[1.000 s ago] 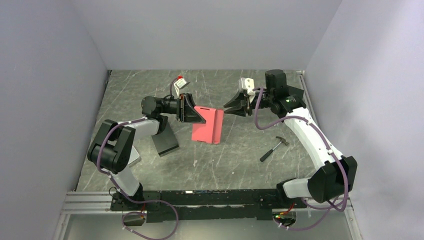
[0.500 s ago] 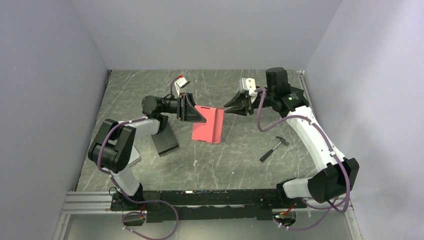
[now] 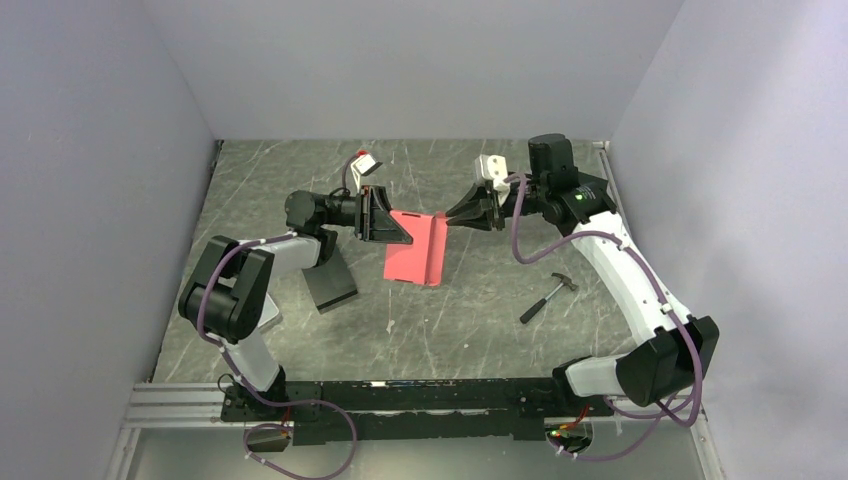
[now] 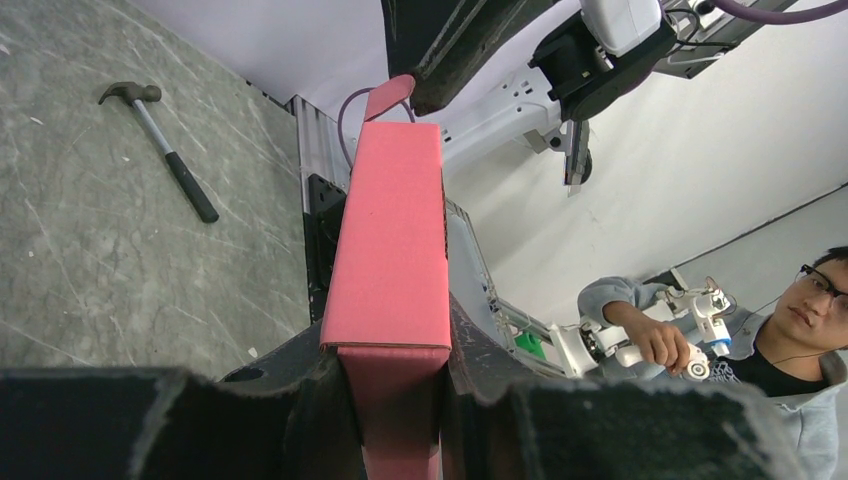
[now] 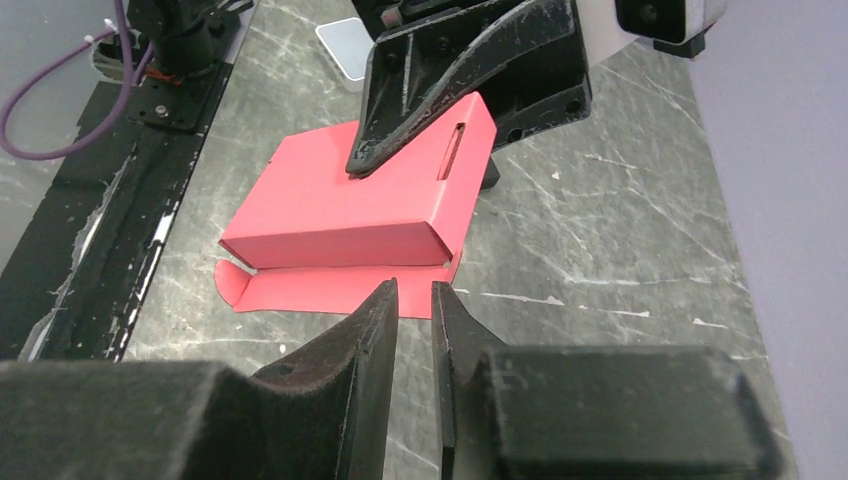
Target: Fold the paper box
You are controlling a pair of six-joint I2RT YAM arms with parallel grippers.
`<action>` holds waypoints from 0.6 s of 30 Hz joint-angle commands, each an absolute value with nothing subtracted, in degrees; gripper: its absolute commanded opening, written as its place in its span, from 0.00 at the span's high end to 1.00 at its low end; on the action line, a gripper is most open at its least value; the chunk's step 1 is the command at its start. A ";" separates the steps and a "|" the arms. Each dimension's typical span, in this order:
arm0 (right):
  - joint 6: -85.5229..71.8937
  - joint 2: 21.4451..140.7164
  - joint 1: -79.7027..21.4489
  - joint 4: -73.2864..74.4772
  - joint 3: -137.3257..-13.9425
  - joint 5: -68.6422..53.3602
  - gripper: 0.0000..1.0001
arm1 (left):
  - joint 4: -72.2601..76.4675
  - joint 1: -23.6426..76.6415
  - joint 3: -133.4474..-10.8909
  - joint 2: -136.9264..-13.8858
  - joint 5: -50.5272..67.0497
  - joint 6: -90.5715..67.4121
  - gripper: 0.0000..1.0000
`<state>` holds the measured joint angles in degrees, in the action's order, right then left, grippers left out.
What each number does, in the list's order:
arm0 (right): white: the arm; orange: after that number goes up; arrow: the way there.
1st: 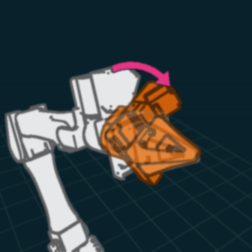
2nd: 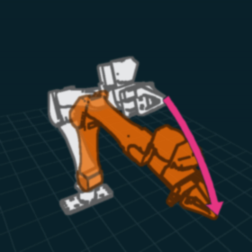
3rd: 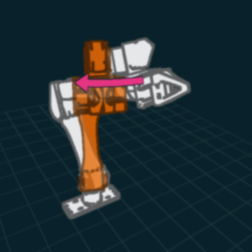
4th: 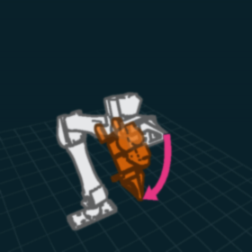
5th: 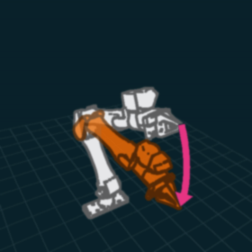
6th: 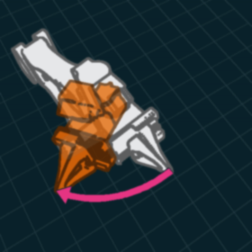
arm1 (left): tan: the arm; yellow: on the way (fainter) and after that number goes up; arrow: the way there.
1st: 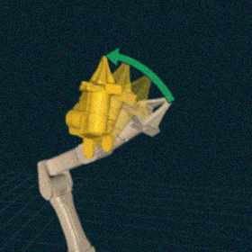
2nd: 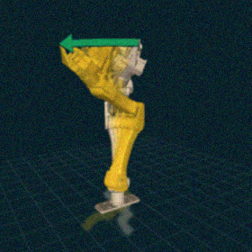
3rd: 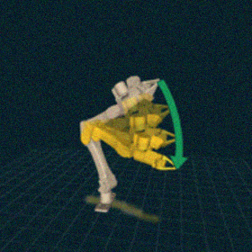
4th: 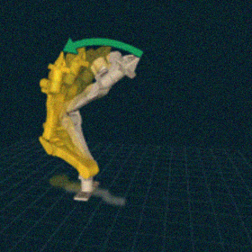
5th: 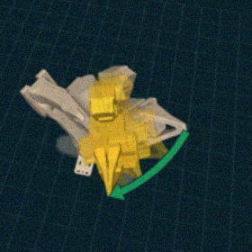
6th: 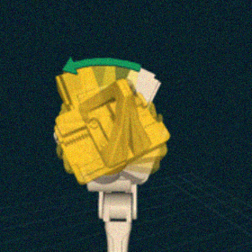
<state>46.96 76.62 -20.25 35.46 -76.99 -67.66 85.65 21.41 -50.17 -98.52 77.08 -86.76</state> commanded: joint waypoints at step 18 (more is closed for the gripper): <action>40.50 76.94 -21.95 27.97 -78.73 -61.42 0.78 | 89.12 21.71 -52.51 -97.82 76.94 -87.78 0.95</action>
<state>42.92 76.66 -21.39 32.36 -77.21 -63.31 85.60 21.04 -50.17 -98.52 77.10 -86.94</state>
